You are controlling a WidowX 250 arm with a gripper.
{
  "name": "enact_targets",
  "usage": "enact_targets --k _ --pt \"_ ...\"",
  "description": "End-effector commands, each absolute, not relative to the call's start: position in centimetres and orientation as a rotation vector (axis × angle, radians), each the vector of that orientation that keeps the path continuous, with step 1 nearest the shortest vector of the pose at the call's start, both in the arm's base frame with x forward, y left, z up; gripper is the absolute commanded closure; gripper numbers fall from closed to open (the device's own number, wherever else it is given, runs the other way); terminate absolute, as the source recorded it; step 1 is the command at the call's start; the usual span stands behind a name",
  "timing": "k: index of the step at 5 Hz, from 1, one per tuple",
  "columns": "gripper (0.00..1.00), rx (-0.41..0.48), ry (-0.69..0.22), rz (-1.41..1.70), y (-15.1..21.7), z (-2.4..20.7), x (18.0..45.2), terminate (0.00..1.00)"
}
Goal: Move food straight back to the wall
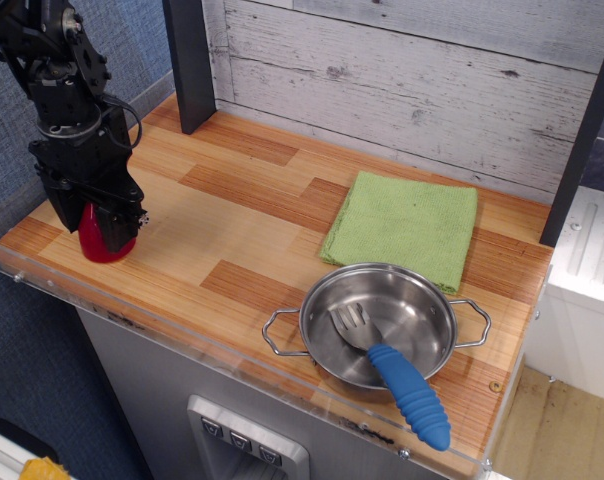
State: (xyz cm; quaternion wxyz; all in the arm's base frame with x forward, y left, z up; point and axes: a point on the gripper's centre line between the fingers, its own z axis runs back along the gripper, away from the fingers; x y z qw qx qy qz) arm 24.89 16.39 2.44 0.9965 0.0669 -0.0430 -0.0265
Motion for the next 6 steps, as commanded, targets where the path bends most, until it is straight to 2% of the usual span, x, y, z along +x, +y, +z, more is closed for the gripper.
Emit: enact_targets --k 1,3,5,6 --pt "1.0 0.157 -0.152 -0.028 17.1 5.0 24.9 0.0" --pt "1.0 0.192 -0.216 0.015 16.9 8.3 25.4 0.0" --pt "1.0 0.153 -0.305 0.001 14.8 10.6 27.9 0.0" --pt "1.0 0.124 -0.363 0.03 13.6 10.8 30.5 0.0"
